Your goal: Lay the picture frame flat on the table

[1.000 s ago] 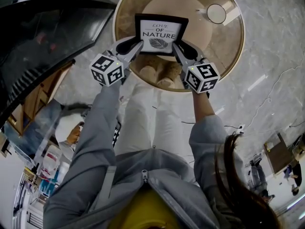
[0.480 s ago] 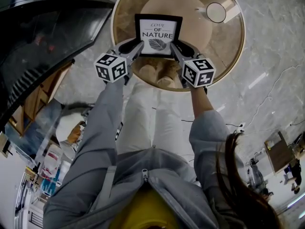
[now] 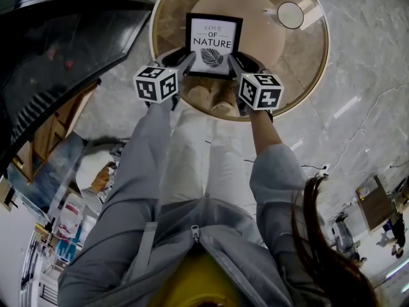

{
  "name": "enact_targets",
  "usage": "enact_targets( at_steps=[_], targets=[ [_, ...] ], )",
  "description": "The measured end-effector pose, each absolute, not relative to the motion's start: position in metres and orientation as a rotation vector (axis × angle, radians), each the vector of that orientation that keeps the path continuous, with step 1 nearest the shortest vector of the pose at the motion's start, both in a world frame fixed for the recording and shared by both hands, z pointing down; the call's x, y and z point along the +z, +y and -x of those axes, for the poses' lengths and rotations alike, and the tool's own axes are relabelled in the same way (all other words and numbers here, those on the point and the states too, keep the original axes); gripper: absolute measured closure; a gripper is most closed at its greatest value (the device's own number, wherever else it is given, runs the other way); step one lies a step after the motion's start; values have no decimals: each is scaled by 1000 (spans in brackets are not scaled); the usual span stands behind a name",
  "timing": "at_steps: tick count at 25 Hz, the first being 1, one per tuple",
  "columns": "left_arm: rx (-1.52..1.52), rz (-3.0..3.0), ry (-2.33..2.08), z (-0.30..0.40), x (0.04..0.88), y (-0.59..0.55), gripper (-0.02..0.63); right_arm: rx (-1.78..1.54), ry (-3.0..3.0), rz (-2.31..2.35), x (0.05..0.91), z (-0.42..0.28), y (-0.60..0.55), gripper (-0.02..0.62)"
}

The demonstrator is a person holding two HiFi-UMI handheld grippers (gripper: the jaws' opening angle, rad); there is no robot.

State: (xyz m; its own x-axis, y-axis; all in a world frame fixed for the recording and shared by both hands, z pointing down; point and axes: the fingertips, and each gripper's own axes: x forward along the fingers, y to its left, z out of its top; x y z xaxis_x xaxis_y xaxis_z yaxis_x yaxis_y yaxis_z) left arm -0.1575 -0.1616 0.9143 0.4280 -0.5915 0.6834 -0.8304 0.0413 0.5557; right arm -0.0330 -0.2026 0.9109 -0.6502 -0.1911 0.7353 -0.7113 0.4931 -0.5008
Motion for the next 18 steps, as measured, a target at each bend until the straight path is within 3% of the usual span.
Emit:
enact_targets(
  at_steps=[2, 4, 9, 11, 15, 18],
  targets=[
    [306, -1628, -1302, 162, 914, -161, 461, 1066, -2101, -776, 913, 29, -204, 488],
    [316, -1595, -1350, 168, 912, -161, 412, 1046, -2080, -831, 911, 23, -208, 462],
    [327, -1588, -1380, 173, 898, -155, 414, 1043, -2050, -917, 897, 6, -211, 466],
    [337, -1594, -1380, 174, 888, -150, 452, 1029, -2041, -930, 886, 2, -207, 485],
    [390, -1625, -1314, 157, 863, -133, 588, 997, -2012, -935, 861, -5, -185, 589],
    [391, -1681, -1197, 126, 836, -119, 601, 981, -2007, -942, 834, -12, -165, 595]
  ],
)
